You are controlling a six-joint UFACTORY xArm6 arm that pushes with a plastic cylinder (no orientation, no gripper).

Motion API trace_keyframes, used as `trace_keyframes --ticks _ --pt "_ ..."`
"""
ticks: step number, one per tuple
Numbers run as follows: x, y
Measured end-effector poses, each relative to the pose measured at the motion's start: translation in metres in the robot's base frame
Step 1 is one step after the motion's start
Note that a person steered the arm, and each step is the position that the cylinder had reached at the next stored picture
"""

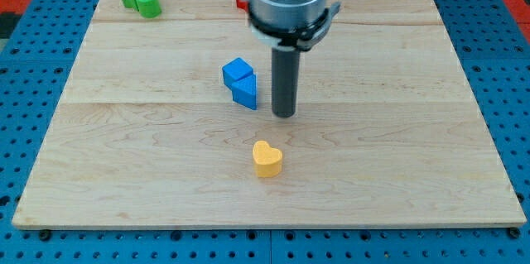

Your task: Move the yellow hexagon to the left side of the yellow heart

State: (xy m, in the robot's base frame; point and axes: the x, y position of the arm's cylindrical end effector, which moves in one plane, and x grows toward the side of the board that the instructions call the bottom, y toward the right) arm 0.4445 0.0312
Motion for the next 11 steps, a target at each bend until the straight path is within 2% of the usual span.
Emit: trace_keyframes --ticks 2,3,4,6,9,10,11 --pt "-0.172 0.037" --pt "-0.228 0.05" --pt "-0.249 0.018" --pt "-0.211 -0.024" --pt "-0.131 -0.076" --pt "-0.092 -0.097" --pt "-0.054 -0.147"
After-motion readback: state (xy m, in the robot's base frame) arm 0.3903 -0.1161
